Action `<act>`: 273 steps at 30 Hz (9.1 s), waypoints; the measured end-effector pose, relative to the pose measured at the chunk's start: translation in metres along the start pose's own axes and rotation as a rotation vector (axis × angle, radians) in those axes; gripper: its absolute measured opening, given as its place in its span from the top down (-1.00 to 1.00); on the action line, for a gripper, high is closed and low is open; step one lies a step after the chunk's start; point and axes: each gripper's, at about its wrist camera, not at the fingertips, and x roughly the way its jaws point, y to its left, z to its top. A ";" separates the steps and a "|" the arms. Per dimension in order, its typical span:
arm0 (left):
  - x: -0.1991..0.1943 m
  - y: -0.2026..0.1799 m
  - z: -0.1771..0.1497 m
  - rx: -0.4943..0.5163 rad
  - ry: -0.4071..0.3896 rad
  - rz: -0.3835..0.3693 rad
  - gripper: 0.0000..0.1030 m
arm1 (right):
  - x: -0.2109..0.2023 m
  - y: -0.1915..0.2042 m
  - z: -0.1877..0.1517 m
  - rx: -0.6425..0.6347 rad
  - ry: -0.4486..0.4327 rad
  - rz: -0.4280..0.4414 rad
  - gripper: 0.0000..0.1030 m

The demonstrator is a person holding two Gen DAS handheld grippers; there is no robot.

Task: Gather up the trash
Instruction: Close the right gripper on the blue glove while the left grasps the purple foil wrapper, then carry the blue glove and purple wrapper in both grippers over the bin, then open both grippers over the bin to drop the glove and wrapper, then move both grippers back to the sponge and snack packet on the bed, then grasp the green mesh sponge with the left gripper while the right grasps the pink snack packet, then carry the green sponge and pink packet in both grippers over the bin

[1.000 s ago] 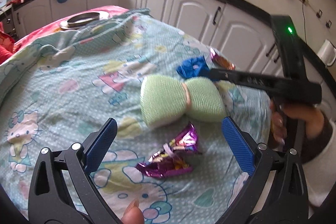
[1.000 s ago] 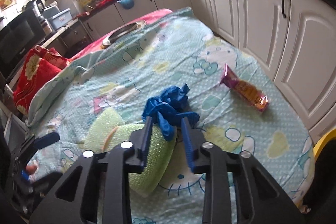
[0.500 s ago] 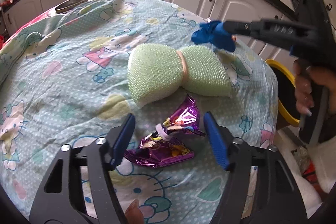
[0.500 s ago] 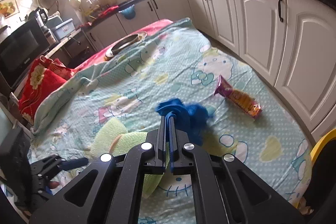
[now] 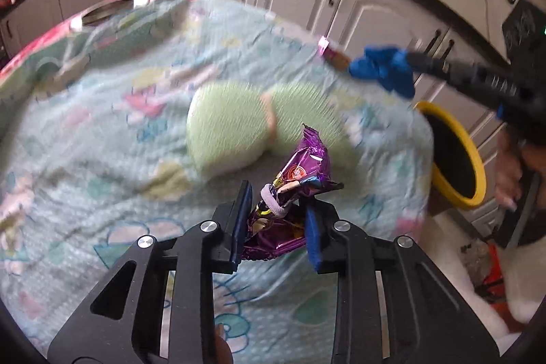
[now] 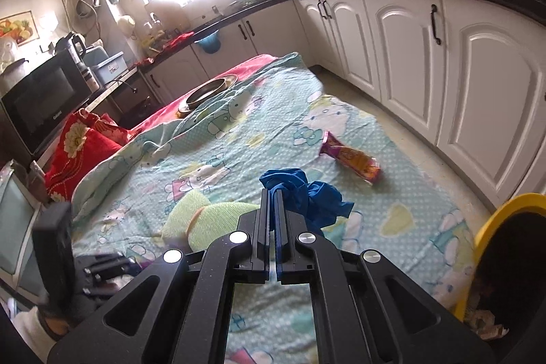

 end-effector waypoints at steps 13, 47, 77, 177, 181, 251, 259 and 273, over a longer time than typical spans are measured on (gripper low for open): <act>-0.014 -0.062 0.036 0.061 -0.108 -0.094 0.58 | -0.060 -0.030 -0.013 0.022 -0.067 -0.062 0.96; 0.025 -0.224 0.069 0.285 -0.145 -0.256 0.58 | -0.180 -0.148 -0.064 0.294 -0.231 -0.276 0.96; 0.103 -0.288 0.056 0.349 -0.004 -0.293 0.58 | -0.185 -0.195 -0.117 0.421 -0.128 -0.345 0.95; 0.057 0.025 0.032 -0.620 -0.079 -0.068 -0.79 | 0.091 -0.059 0.025 -0.170 0.116 -0.261 -0.14; 0.064 0.029 0.043 -0.613 -0.077 -0.035 -0.79 | 0.109 -0.058 0.027 -0.184 0.144 -0.276 -0.04; 0.039 -0.203 0.067 0.104 -0.196 -0.182 0.24 | -0.155 -0.146 -0.078 0.193 -0.175 -0.350 0.59; 0.047 -0.230 0.059 0.168 -0.178 -0.222 0.24 | -0.169 -0.158 -0.092 0.228 -0.184 -0.394 0.59; 0.073 -0.273 0.047 0.264 -0.125 -0.268 0.23 | -0.185 -0.187 -0.120 0.318 -0.177 -0.444 0.59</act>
